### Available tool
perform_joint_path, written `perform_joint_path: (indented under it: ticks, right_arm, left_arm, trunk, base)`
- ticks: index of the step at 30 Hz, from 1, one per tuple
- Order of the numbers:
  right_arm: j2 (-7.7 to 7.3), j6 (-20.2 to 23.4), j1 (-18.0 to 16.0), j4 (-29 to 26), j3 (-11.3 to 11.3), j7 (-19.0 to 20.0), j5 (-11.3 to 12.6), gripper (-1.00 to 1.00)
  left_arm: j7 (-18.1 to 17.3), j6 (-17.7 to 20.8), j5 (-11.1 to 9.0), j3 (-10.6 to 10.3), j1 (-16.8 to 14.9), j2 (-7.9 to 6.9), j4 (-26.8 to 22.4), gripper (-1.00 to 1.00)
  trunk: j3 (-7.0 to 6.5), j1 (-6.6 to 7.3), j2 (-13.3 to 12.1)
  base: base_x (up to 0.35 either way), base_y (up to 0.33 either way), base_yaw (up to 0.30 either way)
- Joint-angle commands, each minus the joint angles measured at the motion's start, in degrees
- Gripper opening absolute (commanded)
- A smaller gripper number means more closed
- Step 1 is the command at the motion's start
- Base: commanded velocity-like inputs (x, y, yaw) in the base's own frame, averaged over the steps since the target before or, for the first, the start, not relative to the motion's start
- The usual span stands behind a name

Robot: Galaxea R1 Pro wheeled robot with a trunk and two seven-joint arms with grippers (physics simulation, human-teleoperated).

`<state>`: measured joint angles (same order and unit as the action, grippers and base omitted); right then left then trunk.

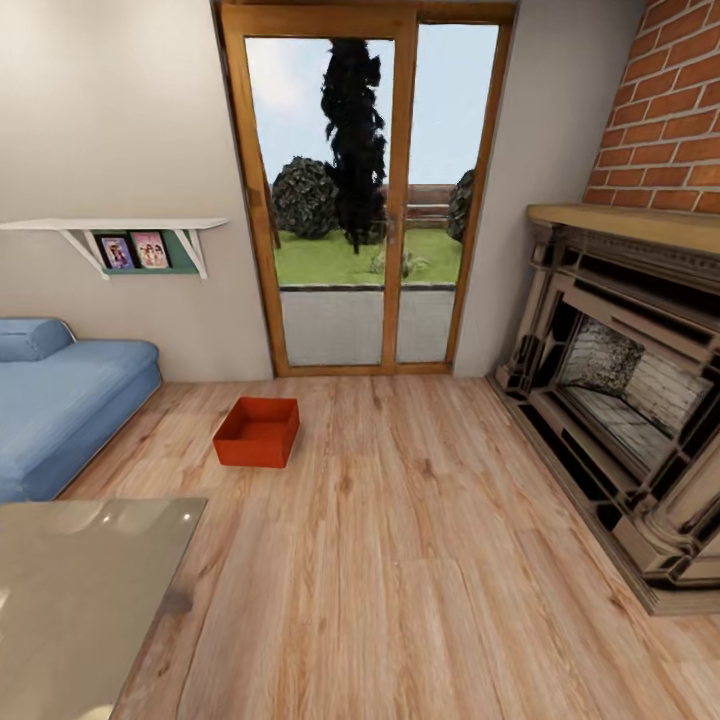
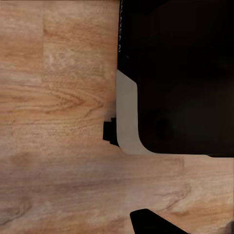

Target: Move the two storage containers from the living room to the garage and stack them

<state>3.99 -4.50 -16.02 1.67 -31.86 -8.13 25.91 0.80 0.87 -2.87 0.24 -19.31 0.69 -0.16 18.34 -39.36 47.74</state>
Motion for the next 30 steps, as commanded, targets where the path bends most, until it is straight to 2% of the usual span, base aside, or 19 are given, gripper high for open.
perform_joint_path:
  ticks: [1,30]
  right_arm:
    - [0.05,-0.3,-0.1,0.2,-0.5,0.0,0.5,1.00]
    - [0.05,-0.5,-0.1,0.2,-0.5,0.0,0.5,1.00]
  left_arm:
    - [0.1,0.1,-0.3,0.0,0.0,0.01,0.0,1.00]
    - [0.1,0.1,-0.3,0.0,0.0,0.01,0.0,1.00]
  trunk:
    - [0.07,-0.04,0.0]
    - [0.07,-0.04,0.0]
  base:
    - [0.321,0.000,0.002]
    - [0.321,0.000,0.000]
